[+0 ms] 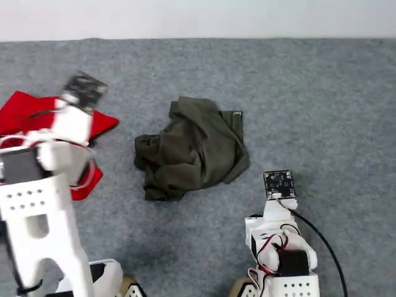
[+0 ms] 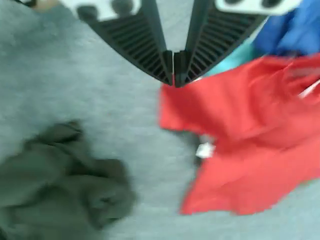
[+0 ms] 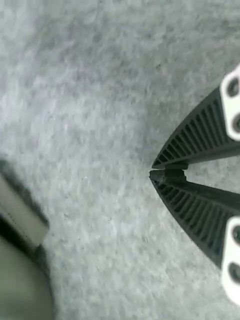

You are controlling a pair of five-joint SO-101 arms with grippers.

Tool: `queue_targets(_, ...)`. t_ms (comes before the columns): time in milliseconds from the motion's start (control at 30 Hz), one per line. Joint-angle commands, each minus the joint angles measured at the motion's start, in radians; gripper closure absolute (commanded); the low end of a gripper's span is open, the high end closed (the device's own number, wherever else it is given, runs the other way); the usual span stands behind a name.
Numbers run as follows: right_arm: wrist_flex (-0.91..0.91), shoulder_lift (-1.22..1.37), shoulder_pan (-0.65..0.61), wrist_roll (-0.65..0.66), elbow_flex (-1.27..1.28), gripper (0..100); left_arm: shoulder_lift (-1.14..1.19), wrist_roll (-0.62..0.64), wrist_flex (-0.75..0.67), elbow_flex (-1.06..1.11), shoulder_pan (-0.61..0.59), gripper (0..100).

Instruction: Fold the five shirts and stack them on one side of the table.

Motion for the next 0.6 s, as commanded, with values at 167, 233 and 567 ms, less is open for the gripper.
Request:
queue_targets(167,0.005,-0.007,-0.039,0.089,0.003,98.0,-0.017,0.012,-0.069,0.145,0.292,99)
queue_targets(233,0.007,-0.005,-0.015,0.178,-0.034,94.7,-0.017,0.041,-0.126,0.170,0.328,99)
queue_targets(567,-0.081,-0.004,0.298,0.224,-0.255,99.7,-0.015,0.224,-0.262,0.335,0.368,87)
